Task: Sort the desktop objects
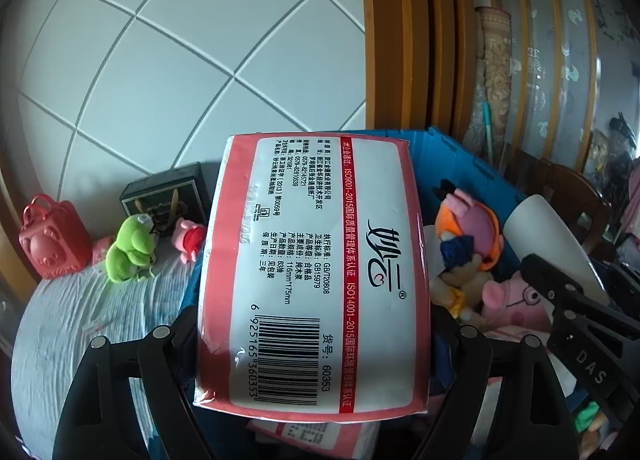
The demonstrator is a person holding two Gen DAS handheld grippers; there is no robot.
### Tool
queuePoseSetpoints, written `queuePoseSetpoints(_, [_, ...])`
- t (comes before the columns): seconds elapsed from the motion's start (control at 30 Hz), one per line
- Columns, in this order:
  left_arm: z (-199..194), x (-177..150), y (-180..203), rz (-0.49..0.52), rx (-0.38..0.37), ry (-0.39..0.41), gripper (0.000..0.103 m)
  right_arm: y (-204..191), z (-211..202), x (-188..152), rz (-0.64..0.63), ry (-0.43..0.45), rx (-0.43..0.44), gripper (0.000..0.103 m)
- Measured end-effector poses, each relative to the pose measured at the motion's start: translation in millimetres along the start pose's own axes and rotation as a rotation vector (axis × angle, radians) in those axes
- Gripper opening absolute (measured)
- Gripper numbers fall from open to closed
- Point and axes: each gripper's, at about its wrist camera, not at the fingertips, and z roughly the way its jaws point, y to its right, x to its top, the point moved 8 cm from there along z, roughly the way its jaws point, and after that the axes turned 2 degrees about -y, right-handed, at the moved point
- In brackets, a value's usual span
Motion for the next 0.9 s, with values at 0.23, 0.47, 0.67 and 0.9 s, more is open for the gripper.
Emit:
queuePoseSetpoints(0.23, [-4.7,-3.4,-1.4,0.0,0.015,0.012,0.09,4.9,8.0,-3.6,0.0,0.0,-0.004,0.085])
queuePoseSetpoints(0.47, [-18.3,3.7,-0.4,0.002,0.023,0.049,0.09,8.5,5.8,-2.1,0.003,0.007,0.006,0.085])
queuePoseSetpoints(0.67, [-25.8,-0.3,-18.3,-0.007,0.045,0.055,0.09,-1.0,-0.1,0.9,-0.005,0.025,0.009,0.101])
queuePoseSetpoints(0.9, [-53.5,-8.3,-77.0,-0.049,0.075,0.089,0.09,-50.5,-17.5,0.8,-0.034,0.047,0.031,0.103])
